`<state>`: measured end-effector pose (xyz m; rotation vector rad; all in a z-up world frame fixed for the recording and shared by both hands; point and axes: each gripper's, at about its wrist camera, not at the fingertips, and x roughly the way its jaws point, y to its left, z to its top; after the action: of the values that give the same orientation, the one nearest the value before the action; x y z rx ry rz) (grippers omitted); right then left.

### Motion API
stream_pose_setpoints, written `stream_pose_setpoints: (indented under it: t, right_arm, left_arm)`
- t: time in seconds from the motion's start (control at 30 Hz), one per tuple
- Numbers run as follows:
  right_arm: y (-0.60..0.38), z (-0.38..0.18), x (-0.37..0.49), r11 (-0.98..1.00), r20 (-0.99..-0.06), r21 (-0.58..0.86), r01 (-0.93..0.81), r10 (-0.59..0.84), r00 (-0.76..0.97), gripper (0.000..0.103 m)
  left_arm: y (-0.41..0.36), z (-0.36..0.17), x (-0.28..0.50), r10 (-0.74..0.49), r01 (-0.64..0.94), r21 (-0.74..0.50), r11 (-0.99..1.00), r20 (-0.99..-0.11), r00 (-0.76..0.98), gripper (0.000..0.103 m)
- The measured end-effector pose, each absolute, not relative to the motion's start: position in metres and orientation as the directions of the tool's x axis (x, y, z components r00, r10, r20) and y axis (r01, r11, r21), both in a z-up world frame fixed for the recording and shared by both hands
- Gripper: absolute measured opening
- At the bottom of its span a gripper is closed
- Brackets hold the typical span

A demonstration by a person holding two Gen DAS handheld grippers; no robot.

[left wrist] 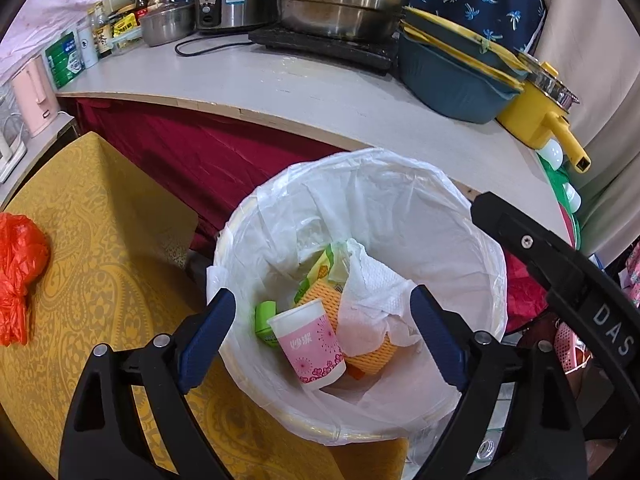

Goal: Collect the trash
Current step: 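Carry the tissue and pink cup over the bin and open both grippers, then move both grippers back over the table toward the plastic bags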

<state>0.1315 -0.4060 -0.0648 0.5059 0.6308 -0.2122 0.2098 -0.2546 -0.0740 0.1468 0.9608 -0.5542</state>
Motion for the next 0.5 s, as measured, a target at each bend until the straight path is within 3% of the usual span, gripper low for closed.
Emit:
stream_pose_setpoints:
  t: [0.5]
  right_arm:
    - [-0.357,-0.024,0.115,0.897,-0.571,0.353,0.267,-0.019,0.820,0.054]
  left_arm:
    - [-0.194,-0.023,0.191,-0.353,0.426,-0.104,0.899,-0.748,0.561,0.085]
